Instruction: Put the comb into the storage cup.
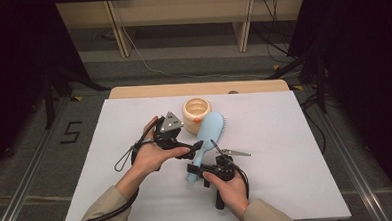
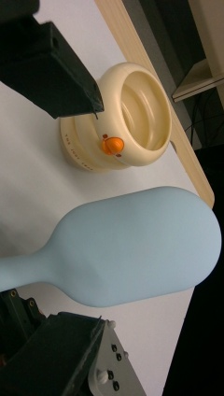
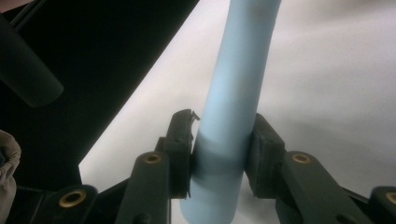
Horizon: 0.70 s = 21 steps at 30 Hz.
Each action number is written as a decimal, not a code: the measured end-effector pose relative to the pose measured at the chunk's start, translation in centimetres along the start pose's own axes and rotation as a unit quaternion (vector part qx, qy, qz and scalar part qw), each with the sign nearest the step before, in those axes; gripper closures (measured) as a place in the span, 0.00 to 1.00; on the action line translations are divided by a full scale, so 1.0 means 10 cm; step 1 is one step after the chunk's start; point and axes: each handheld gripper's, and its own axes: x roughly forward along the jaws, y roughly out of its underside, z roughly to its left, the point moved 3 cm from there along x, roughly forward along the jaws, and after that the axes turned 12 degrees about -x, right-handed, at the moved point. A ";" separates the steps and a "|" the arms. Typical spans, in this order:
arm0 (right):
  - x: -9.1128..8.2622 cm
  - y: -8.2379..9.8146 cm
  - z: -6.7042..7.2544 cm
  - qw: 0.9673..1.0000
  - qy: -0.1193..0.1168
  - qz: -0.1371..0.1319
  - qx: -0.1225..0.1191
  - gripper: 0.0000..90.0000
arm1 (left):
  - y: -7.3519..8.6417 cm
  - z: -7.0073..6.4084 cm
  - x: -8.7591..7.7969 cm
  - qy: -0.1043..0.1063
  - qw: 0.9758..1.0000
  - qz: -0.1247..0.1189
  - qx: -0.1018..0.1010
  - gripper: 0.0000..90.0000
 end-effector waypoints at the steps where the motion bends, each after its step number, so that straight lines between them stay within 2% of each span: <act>1: 0.00 0.00 0.00 1.000 0.000 0.000 0.000 0.74 | -0.01 0.00 0.01 0.002 1.000 0.001 -0.001 0.00; 8: 0.00 0.00 0.00 1.000 0.001 0.000 0.002 0.74 | -0.09 -0.03 0.09 0.012 1.000 0.004 -0.015 0.00; 21: 0.00 0.00 0.00 1.000 0.001 -0.001 0.001 0.74 | -0.21 -0.10 0.24 0.018 1.000 0.012 -0.021 0.00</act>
